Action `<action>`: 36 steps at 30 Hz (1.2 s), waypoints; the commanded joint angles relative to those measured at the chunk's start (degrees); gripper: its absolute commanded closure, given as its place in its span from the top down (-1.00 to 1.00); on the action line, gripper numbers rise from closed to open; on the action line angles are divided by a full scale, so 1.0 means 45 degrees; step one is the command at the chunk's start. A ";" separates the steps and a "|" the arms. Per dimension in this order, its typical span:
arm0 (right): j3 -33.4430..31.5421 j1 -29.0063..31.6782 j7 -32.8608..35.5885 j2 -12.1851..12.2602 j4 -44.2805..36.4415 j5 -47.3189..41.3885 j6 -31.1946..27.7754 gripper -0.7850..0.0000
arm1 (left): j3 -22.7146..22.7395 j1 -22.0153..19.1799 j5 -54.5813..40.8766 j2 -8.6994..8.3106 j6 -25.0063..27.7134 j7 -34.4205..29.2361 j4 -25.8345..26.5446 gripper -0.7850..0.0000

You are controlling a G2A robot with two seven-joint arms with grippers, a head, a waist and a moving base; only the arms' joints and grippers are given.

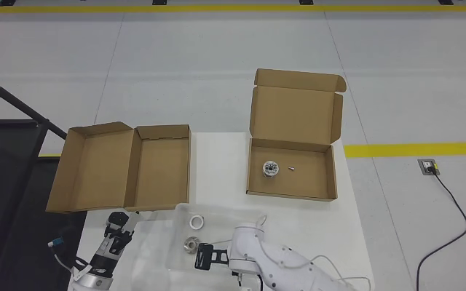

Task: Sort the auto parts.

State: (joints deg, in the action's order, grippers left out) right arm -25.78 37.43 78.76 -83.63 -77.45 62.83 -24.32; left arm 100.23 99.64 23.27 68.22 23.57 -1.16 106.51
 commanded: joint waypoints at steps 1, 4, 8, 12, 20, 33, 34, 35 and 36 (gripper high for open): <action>0.0112 -0.0122 -0.0106 -0.0124 0.0262 0.0004 0.0014 -0.20 | 0.0000 0.0000 0.0000 0.0000 0.0000 0.0000 0.0000 1.00; 0.0238 -0.0259 -0.0358 -0.0305 0.0685 0.0028 0.0138 -0.20 | 0.0000 0.0000 0.0000 0.0000 0.0000 0.0000 0.0000 1.00; 0.0331 -0.0387 -0.0649 -0.0503 0.1132 -0.0040 0.0157 -0.20 | 0.0000 0.0000 0.0000 0.0000 0.0000 0.0000 0.0000 1.00; 0.0462 -0.0438 -0.0701 -0.0682 0.1459 -0.0066 0.0191 -0.18 | 0.0000 0.0000 0.0000 0.0000 0.0000 0.0000 0.0000 1.00; 0.0591 -0.0504 -0.0669 -0.0949 0.1882 -0.0010 0.0251 -0.22 | 0.0000 0.0000 0.0000 0.0000 0.0000 0.0000 0.0000 1.00; 0.0457 -0.0622 -0.0505 -0.1203 0.2487 0.0238 0.0459 -0.57 | 0.0000 0.0000 0.0000 0.0000 0.0000 0.0000 0.0000 1.00; 0.0400 -0.0632 -0.0529 -0.1199 0.2522 0.0280 0.0494 -0.58 | 0.0000 0.0000 0.0000 0.0000 0.0000 0.0000 0.0000 1.00; 0.0338 -0.0636 -0.0562 -0.1191 0.2548 0.0310 0.0507 -0.58 | 0.0000 0.0000 0.0000 0.0000 0.0000 0.0000 0.0000 1.00; 0.0275 -0.0636 -0.0604 -0.1179 0.2556 0.0358 0.0522 -0.58 | 0.0000 0.0000 0.0000 0.0000 0.0000 0.0000 0.0000 1.00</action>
State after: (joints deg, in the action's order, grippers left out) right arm -24.23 34.57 76.25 -89.00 -66.01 64.24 -22.05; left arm 100.23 99.64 23.27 68.22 23.57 -1.16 106.51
